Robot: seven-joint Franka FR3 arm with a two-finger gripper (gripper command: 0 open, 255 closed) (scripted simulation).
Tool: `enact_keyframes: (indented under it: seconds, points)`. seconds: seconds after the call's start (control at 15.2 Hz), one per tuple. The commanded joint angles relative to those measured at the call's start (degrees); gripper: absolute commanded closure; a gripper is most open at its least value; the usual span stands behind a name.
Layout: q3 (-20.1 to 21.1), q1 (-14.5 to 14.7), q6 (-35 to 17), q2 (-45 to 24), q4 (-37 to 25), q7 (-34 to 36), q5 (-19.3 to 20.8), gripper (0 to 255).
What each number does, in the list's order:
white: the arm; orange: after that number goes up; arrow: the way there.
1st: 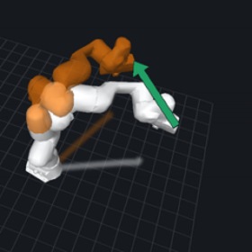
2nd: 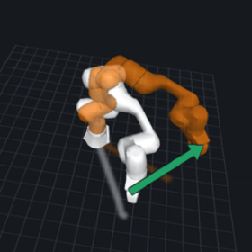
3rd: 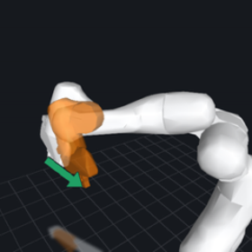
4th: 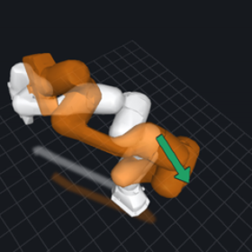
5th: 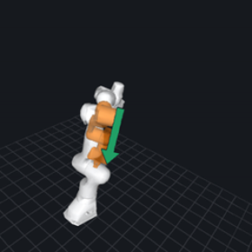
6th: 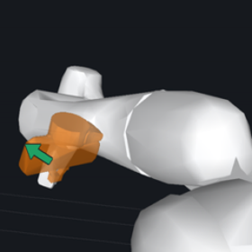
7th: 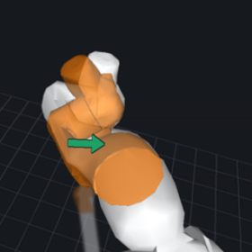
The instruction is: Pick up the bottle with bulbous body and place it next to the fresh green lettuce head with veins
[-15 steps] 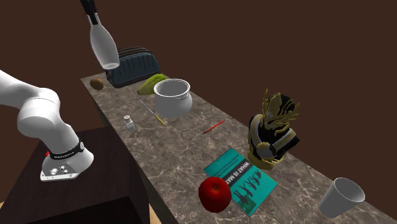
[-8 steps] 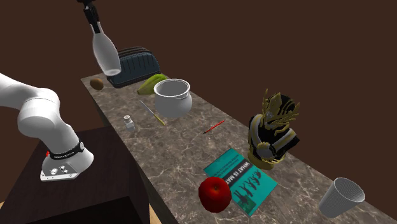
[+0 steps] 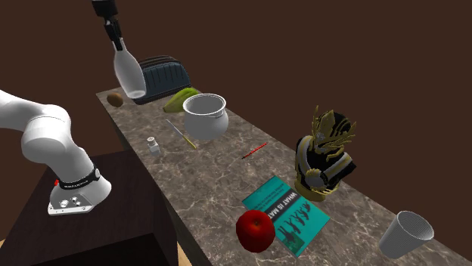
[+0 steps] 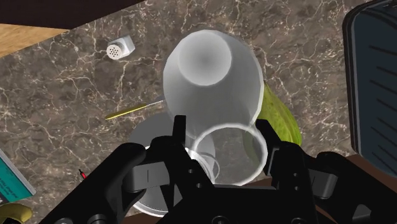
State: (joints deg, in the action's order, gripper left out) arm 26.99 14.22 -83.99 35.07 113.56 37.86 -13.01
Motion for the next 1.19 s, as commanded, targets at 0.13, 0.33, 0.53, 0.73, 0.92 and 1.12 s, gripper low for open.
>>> enact_keyframes:
  seconds: [0.13,0.33,0.53,0.73,0.92,1.12]
  points:
    - [0.3,0.4,-2.8,1.2,3.9,-0.2,-0.6,255]
    - [0.6,0.7,-4.9,2.0,6.7,-0.4,-1.0,255]
    - [0.9,0.9,-7.0,2.6,9.5,-0.6,-1.4,255]
    - [1.2,1.2,-9.1,3.2,12.2,-0.7,-1.8,255]
    - [1.7,1.4,-11.3,3.7,14.7,-0.8,-2.3,255]
    - [2.1,1.7,-13.4,4.0,17.2,-0.9,-2.7,255]
